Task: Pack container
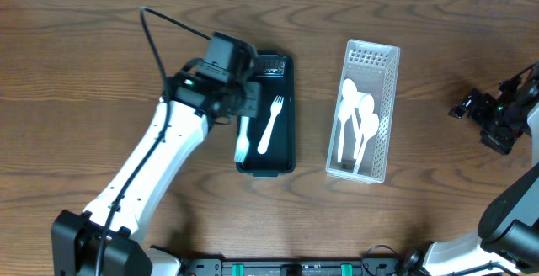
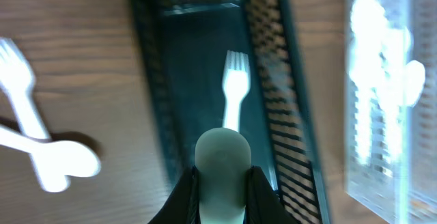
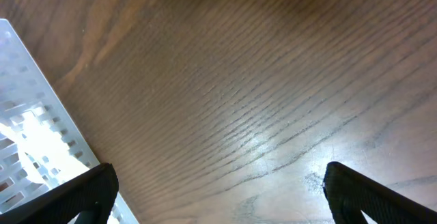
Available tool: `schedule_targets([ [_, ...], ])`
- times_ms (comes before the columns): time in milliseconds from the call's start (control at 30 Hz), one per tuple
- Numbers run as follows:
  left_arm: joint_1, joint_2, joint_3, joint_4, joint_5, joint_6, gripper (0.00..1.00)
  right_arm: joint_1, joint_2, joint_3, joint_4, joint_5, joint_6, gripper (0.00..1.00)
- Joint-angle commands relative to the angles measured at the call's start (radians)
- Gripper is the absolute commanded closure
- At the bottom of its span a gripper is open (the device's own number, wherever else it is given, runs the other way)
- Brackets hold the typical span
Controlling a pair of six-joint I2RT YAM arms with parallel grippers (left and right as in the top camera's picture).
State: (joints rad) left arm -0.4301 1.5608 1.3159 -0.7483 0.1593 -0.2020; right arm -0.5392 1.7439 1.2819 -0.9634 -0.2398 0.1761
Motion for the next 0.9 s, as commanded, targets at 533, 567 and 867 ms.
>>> schedule_targets([
  [533,0.003,0.121,0.042,0.098,0.013,-0.085,0.32,0.004,0.001,0.005,-0.032,-0.012,0.01,0.01],
  [567,0.012,0.084,0.043,0.099,0.013,-0.071,0.24,0.004,0.001,0.005,-0.033,-0.012,0.01,0.01],
  [867,0.195,-0.085,0.04,-0.059,-0.352,-0.059,0.01,0.004,0.001,0.005,-0.033,-0.012,0.01,0.01],
])
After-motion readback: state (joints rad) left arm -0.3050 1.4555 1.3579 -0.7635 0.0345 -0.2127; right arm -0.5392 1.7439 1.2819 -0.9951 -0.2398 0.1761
